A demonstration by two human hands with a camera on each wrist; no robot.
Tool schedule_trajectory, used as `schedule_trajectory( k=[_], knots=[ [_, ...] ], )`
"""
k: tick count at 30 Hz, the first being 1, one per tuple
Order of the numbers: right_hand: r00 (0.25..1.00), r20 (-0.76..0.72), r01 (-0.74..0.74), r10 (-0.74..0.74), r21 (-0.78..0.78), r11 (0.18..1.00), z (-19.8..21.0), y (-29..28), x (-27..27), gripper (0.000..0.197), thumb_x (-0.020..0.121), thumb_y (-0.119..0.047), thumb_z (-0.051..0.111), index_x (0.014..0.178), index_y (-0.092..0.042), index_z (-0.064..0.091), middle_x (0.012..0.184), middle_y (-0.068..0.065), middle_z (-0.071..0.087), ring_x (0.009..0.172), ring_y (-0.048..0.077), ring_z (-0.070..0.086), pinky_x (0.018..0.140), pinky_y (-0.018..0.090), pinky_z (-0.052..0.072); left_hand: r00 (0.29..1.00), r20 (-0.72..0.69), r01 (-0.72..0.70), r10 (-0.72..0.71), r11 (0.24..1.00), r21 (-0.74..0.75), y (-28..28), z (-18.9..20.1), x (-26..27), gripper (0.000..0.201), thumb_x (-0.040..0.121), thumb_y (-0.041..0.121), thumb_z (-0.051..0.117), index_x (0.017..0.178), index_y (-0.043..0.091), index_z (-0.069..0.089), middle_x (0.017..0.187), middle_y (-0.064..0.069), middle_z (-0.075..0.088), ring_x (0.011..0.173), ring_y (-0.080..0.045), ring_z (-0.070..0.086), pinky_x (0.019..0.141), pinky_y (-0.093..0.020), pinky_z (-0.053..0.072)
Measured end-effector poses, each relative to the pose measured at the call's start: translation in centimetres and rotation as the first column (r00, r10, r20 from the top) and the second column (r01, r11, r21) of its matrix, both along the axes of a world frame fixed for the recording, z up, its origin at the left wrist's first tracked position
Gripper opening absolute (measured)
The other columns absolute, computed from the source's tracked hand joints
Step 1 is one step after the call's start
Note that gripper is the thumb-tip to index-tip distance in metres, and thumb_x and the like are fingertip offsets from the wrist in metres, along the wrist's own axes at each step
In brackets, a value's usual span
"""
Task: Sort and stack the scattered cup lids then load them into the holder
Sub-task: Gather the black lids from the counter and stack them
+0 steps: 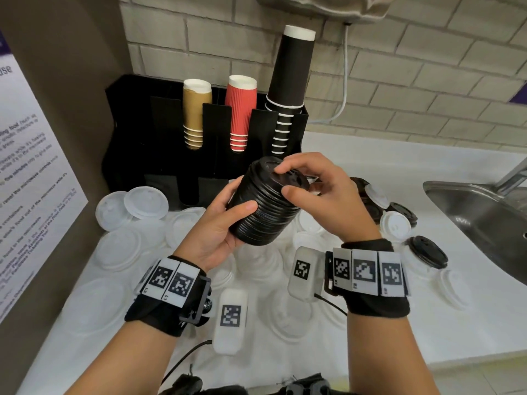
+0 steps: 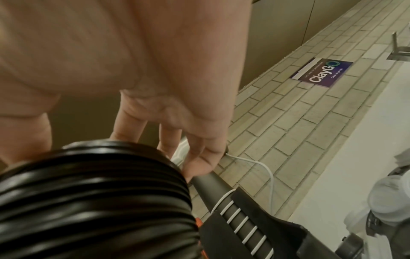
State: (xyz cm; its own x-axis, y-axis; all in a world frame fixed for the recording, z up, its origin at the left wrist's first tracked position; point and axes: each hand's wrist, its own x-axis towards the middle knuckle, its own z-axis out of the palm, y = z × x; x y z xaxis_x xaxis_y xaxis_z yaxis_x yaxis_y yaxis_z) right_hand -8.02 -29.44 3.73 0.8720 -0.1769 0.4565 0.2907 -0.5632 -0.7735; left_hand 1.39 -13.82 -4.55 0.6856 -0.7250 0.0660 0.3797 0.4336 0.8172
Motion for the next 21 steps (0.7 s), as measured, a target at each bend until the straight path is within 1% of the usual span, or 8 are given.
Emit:
schedule_trajectory(
  k=[5,8,11,13,15,17,18,21],
  knots=[
    [1.000,-0.006,0.016,-0.016,-0.024,1.000,-0.5,0.8,0.2,0.025,0.080,-0.008,0.072,0.099,-0.022,0.066,0.112,0.000,0.061,0.100,0.008,0.058,0.074,0.011,0.042,1.000,-0.007,-0.018,0.018,1.000,0.013,0.5,-0.5,0.1,0.052,0.078,0.020,0.066,0.128,0.032,0.057,0.118,0.000,0.070,0.108,-0.019,0.068,0.075,-0.033,0.058],
    [0.999,0.003,0.047,-0.047,0.014,0.999,-1.0,0.7,0.0,0.027,0.079,-0.030,0.072,0.105,-0.031,0.064,0.117,-0.006,0.060,0.108,0.005,0.056,0.079,0.012,0.044,1.000,0.001,-0.022,0.022,1.000,0.012,0.6,-0.8,0.1,0.054,0.080,0.019,0.065,0.132,0.029,0.054,0.122,-0.002,0.069,0.111,-0.020,0.067,0.078,-0.035,0.058],
    [0.966,-0.031,0.257,-0.255,0.188,0.948,-2.1,-1.7,-0.7,0.035,0.077,-0.047,0.068,0.111,-0.043,0.060,0.124,-0.016,0.055,0.113,-0.001,0.052,0.086,0.015,0.047,0.999,-0.033,-0.041,0.041,0.999,-0.013,0.5,-0.7,0.4,0.059,0.079,0.017,0.068,0.135,0.025,0.052,0.121,-0.002,0.069,0.111,-0.020,0.067,0.078,-0.035,0.058],
    [0.881,-0.066,0.460,-0.468,0.341,0.820,-2.8,-4.7,-1.2,0.032,0.081,-0.039,0.069,0.112,-0.039,0.059,0.125,-0.012,0.053,0.111,0.002,0.053,0.086,0.021,0.045,0.997,-0.051,-0.060,0.058,0.998,-0.036,0.4,-0.5,0.7,0.063,0.076,0.019,0.070,0.136,0.023,0.051,0.120,-0.001,0.070,0.110,-0.020,0.067,0.076,-0.035,0.058],
    [0.751,-0.176,0.639,-0.636,0.434,0.635,-3.8,-8.8,-2.2,0.035,0.084,-0.029,0.067,0.117,-0.027,0.055,0.125,-0.002,0.052,0.104,0.009,0.055,0.081,0.023,0.044,0.996,-0.043,-0.074,0.072,0.996,-0.050,0.3,-0.3,0.9,0.067,0.073,0.021,0.071,0.136,0.022,0.050,0.119,0.000,0.070,0.110,-0.019,0.067,0.076,-0.034,0.058],
    [0.600,-0.367,0.796,-0.711,0.359,0.487,-5.0,-13.0,-3.7,0.047,0.083,-0.032,0.064,0.126,-0.018,0.052,0.131,0.010,0.050,0.108,0.020,0.053,0.085,0.030,0.043,0.996,-0.034,-0.083,0.081,0.994,-0.068,0.1,-0.3,1.1,0.068,0.069,0.025,0.073,0.134,0.022,0.051,0.117,0.001,0.071,0.108,-0.017,0.068,0.076,-0.032,0.058],
    [0.524,-0.458,0.852,-0.718,0.285,0.439,-5.5,-15.0,-4.5,0.053,0.082,-0.036,0.061,0.129,-0.015,0.050,0.135,0.013,0.048,0.111,0.026,0.053,0.089,0.037,0.042,0.996,-0.030,-0.090,0.088,0.993,-0.076,0.0,-0.3,1.2,0.066,0.070,0.025,0.072,0.133,0.022,0.052,0.116,0.001,0.071,0.108,-0.017,0.068,0.076,-0.032,0.058],
    [0.313,-0.622,0.933,-0.718,0.058,0.356,-5.7,-18.9,-6.1,0.061,0.085,-0.042,0.051,0.136,-0.010,0.047,0.142,0.020,0.043,0.125,0.037,0.047,0.100,0.045,0.037,0.994,-0.024,-0.109,0.107,0.991,-0.077,-0.3,-0.2,1.4,0.060,0.074,0.024,0.069,0.132,0.022,0.052,0.118,0.001,0.070,0.110,-0.018,0.067,0.077,-0.032,0.058]
  ],
)
